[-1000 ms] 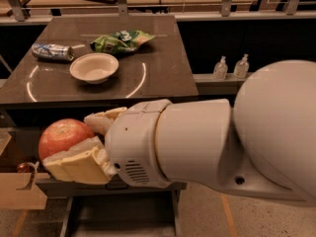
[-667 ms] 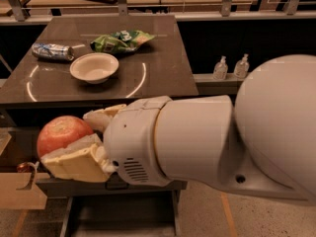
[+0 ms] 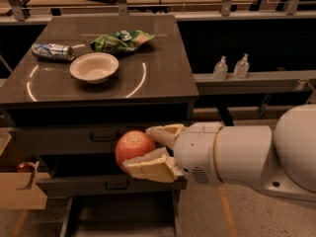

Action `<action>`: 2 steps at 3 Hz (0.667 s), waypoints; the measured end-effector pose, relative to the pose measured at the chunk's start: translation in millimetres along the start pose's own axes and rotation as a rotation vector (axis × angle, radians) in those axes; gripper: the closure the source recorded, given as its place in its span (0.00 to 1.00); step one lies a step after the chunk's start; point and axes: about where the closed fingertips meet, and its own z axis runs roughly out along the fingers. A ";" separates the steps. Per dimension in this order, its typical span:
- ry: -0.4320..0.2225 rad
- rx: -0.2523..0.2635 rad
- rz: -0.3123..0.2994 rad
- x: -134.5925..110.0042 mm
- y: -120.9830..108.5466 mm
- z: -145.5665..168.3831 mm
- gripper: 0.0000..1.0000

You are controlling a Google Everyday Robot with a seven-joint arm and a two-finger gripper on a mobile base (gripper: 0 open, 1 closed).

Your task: Place apple into bottom drawer

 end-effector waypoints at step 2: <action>0.028 -0.109 0.037 92.7 -46.7 31.1 1.00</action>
Offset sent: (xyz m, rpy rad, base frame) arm 0.0363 -0.0328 -0.1599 0.0383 0.1680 0.1718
